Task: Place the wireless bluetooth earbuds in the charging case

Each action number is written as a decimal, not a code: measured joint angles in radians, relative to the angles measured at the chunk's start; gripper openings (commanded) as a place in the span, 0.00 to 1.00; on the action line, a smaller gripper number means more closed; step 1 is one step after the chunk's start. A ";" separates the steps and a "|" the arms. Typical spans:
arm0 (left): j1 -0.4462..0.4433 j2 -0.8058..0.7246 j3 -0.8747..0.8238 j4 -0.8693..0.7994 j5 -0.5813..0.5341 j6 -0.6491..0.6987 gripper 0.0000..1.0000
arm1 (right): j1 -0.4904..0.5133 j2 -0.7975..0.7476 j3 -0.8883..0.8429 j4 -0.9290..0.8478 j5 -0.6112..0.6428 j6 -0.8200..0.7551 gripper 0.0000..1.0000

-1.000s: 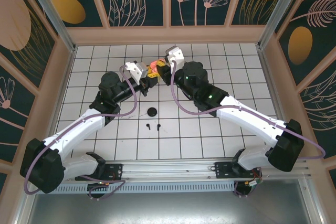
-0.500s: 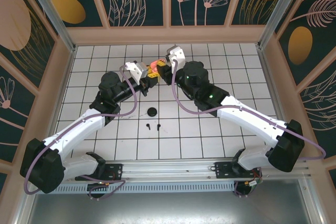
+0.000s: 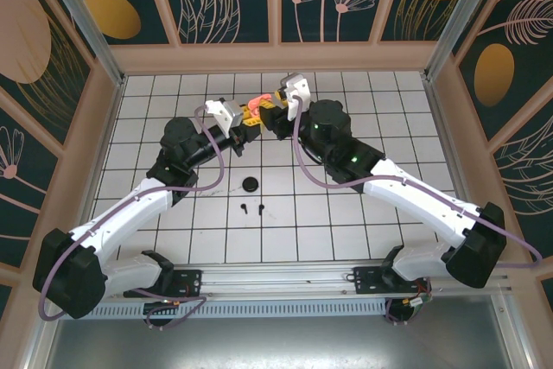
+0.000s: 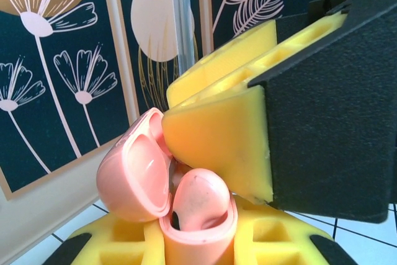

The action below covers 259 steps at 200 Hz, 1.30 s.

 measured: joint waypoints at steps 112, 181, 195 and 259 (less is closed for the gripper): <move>0.000 0.020 0.009 0.016 0.003 0.000 0.00 | -0.002 -0.030 0.000 -0.042 -0.057 0.022 0.47; -0.004 0.024 0.010 0.023 0.003 0.000 0.00 | -0.003 -0.046 0.000 -0.059 -0.063 0.026 0.47; -0.004 0.024 0.010 0.023 0.003 0.000 0.00 | -0.003 -0.053 0.000 -0.063 -0.064 0.030 0.48; -0.006 0.032 0.010 0.038 0.003 -0.006 0.00 | -0.005 -0.059 0.080 -0.106 -0.090 0.059 0.57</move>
